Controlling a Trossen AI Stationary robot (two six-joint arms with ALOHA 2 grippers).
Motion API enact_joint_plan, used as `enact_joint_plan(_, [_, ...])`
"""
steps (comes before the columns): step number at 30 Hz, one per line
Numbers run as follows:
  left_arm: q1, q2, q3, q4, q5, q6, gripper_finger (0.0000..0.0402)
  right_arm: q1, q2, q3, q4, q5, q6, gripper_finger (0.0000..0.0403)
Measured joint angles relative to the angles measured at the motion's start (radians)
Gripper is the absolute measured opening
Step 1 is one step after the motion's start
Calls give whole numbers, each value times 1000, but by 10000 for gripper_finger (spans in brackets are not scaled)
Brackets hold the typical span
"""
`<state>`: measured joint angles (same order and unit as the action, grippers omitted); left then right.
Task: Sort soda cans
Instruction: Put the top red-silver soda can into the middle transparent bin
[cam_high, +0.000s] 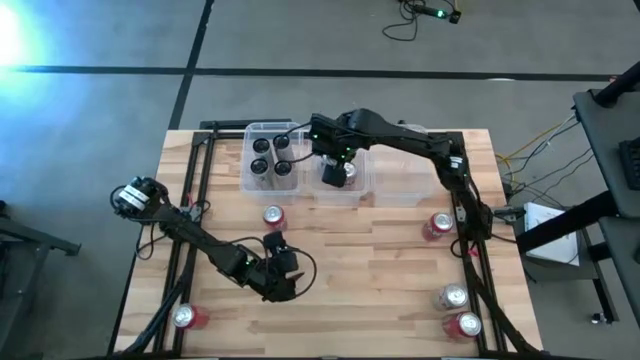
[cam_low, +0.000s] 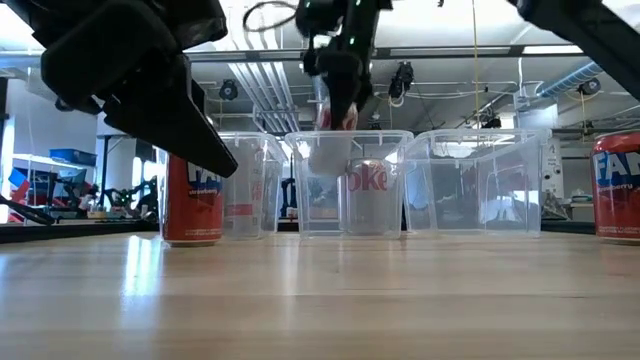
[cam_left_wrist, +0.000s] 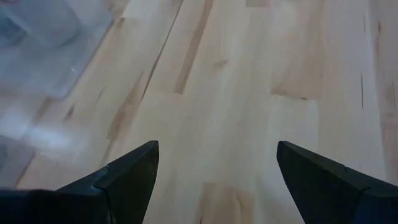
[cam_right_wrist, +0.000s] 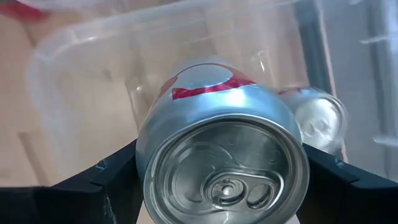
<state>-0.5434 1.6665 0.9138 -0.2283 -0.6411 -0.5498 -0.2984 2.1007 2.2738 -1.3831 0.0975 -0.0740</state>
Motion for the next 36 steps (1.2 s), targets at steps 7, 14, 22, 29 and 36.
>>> enact_joint_plan(7, [-1, 0, 3, 11, -2, -80, 310, -13, 98, 1, 8, -51, -129, 302])
enact_joint_plan(14, [-3, 0, 4, 10, -3, -81, 310, -33, 143, 1, 7, -75, -207, 303])
enact_joint_plan(22, [-3, 0, 4, 11, -4, -81, 310, -36, 144, 1, 5, -107, -284, 306])
enact_joint_plan(29, [-3, 0, 4, 11, -4, -93, 310, -36, 144, -15, 6, -109, -312, 310])
enact_joint_plan(36, [-3, 0, 4, 11, -4, -94, 310, -38, 144, -32, 12, -159, -312, 321])
